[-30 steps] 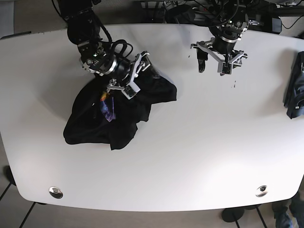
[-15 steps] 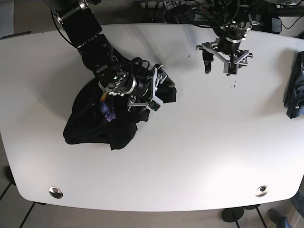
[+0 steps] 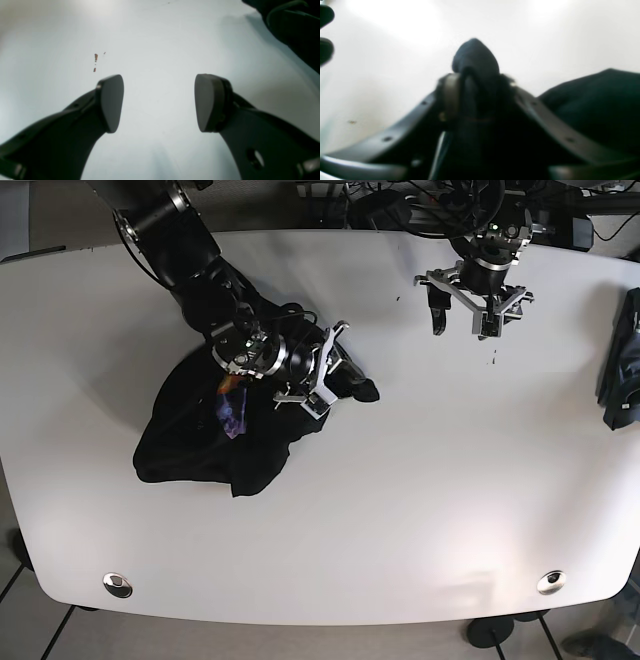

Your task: Fold the T-shirt properly

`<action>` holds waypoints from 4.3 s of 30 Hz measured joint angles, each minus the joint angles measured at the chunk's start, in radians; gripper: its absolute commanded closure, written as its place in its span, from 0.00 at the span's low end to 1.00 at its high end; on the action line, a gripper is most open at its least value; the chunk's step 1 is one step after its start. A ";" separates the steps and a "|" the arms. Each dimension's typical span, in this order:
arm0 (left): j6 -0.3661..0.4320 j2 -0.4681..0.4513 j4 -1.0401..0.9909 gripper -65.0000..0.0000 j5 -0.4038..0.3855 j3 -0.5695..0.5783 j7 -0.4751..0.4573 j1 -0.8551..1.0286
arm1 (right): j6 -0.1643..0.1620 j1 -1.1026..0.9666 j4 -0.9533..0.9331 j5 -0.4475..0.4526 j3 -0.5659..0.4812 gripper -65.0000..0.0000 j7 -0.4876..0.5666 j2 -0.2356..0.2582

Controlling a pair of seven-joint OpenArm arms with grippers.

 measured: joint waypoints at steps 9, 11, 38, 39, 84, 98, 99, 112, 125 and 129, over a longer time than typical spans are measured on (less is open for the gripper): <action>0.000 0.004 0.000 0.38 0.000 0.008 -0.001 0.000 | -0.122 -0.069 0.280 -0.104 0.048 0.97 -0.167 0.006; 0.002 0.005 0.001 0.38 0.000 0.032 -0.001 0.000 | -0.128 -0.043 0.397 -0.106 0.127 0.97 -0.240 -0.013; 0.005 -0.001 0.046 0.38 0.005 0.137 0.000 -0.153 | -0.096 0.790 0.610 -0.097 0.400 0.97 -0.657 -0.244; 0.005 -0.001 0.046 0.38 0.005 0.137 0.000 -0.182 | -0.089 0.779 0.609 -0.097 0.400 0.97 -0.662 -0.242; 0.008 0.233 -1.178 0.38 0.006 0.753 -0.510 -1.035 | -0.040 0.914 0.665 -0.113 0.614 0.93 -0.743 -0.199; 0.008 0.246 -1.193 0.38 0.008 0.755 -0.512 -1.093 | -0.040 0.912 0.668 -0.116 0.613 0.93 -0.744 -0.200; 0.008 0.278 -1.255 0.38 0.008 0.755 -0.524 -1.123 | -0.040 0.912 0.668 -0.115 0.613 0.93 -0.743 -0.200; -0.005 0.201 -1.210 1.00 0.003 0.693 -0.484 -1.119 | -0.041 0.921 0.665 -0.119 0.680 0.93 -0.743 -0.156; -0.208 -0.089 -0.272 1.00 0.007 0.160 -0.037 -0.650 | -0.141 0.589 0.521 -0.119 0.980 0.96 -0.740 -0.017; -0.317 -0.091 -0.011 1.00 0.006 -0.071 0.107 -0.506 | -0.142 0.331 0.631 -0.111 1.037 0.97 -0.750 -0.034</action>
